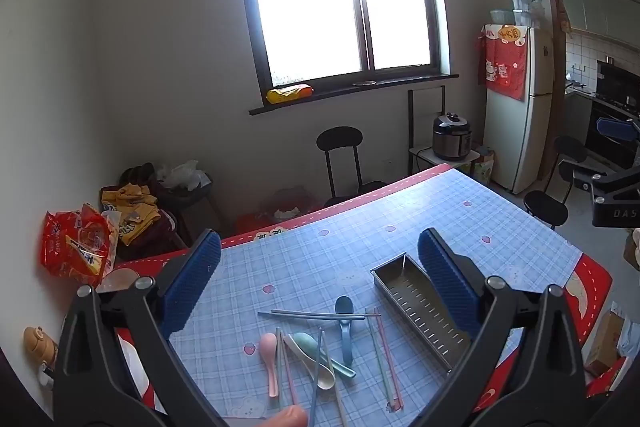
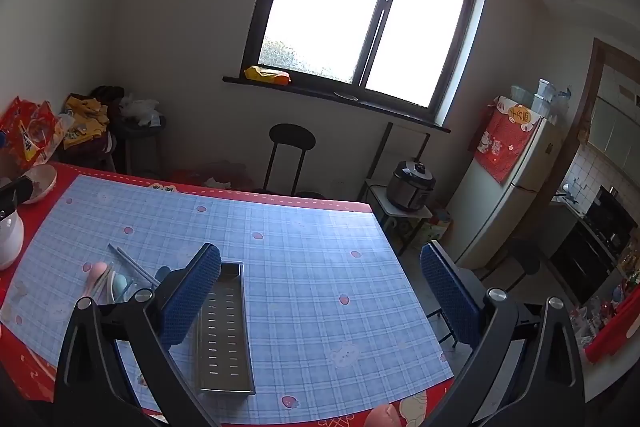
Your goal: Organize utensils
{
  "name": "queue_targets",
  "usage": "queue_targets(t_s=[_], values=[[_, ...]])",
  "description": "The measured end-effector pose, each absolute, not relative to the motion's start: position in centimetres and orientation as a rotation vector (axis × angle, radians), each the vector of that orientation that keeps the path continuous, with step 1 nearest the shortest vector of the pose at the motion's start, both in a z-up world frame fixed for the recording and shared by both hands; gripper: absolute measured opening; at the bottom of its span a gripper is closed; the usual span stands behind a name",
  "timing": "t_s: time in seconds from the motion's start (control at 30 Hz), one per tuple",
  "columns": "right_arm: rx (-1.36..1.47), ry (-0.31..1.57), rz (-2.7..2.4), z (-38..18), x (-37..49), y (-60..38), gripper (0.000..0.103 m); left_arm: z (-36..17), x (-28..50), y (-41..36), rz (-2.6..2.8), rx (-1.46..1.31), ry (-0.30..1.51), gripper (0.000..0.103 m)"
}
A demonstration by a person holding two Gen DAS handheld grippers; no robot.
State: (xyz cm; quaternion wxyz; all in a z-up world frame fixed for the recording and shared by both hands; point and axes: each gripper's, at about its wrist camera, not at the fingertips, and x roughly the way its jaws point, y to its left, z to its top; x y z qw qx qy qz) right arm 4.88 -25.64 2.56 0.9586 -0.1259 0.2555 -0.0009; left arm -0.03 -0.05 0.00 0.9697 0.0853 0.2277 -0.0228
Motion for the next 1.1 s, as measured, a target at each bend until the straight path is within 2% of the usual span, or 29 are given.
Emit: queue_targets(t_s=[1.1], values=[[-0.247,0.522,0.007,2.6,5.4,-25.9,0.098,-0.5,0.6,0.8,-0.021,0.155,0.477,0.098]])
